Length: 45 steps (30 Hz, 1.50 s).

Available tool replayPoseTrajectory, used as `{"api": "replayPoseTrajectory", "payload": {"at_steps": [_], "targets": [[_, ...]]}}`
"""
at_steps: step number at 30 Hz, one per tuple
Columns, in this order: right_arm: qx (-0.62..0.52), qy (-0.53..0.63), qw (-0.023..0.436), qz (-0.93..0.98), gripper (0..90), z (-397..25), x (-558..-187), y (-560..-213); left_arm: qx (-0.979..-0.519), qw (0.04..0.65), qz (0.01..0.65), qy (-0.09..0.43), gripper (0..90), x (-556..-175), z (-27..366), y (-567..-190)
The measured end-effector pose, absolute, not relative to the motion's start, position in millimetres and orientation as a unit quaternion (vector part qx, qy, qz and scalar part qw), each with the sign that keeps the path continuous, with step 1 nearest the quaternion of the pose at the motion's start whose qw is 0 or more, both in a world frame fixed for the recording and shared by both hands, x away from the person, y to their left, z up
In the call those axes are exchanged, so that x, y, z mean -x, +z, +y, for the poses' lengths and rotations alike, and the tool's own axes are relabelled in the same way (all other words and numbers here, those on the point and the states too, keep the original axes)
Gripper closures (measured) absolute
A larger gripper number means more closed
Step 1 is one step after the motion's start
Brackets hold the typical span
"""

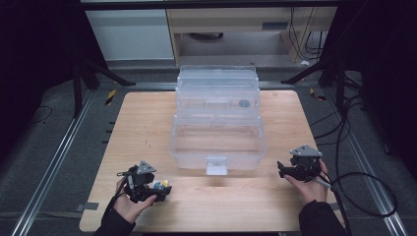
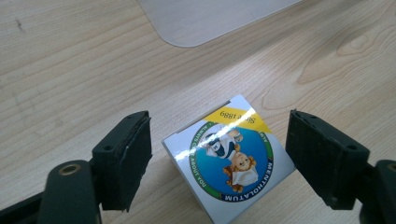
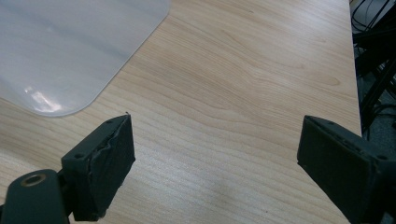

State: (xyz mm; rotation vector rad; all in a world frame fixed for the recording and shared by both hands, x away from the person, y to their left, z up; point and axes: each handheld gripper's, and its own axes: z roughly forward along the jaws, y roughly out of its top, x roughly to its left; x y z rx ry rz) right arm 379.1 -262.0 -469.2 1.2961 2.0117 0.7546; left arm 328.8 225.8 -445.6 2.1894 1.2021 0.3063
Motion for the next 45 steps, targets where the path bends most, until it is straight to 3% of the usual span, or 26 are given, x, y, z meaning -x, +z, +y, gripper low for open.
{"api": "replayPoseTrajectory", "payload": {"at_steps": [9,11,17,19,25,31,38,45], "targets": [[-0.489,0.277,0.308,0.768,10.9,-261.5,-380.1,-470.8,-0.833,0.304,0.449,0.108,34.6,-329.5,233.6,-443.1],[-0.487,0.275,0.308,0.77,10.9,-261.8,-380.6,-471.2,-0.834,0.303,0.448,0.105,41.7,-330.5,236.5,-443.4],[-0.489,0.274,0.303,0.77,11.1,-261.4,-380.9,-471.5,-0.84,0.293,0.445,0.104,42.6,-331.7,238.2,-442.2],[-0.488,0.272,0.301,0.773,11.2,-261.3,-381.4,-472.0,-0.846,0.284,0.438,0.109,37.7,-332.7,235.4,-442.7],[-0.488,0.269,0.299,0.775,11.2,-260.5,-382.7,-473.4,-0.858,0.257,0.436,0.085,35.2,-343.1,231.5,-447.4],[-0.486,0.264,0.295,0.779,11.2,-259.8,-384.3,-475.3,-0.87,0.222,0.435,0.063,37.4,-353.7,224.6,-451.4],[-0.486,0.262,0.293,0.781,11.2,-259.4,-384.8,-476.1,-0.878,0.195,0.43,0.074,43.4,-356.5,217.6,-452.6],[-0.487,0.261,0.292,0.781,11.2,-259.8,-385.2,-476.0,-0.867,0.225,0.437,0.085,44.6,-357.8,231.2,-432.8]]}}
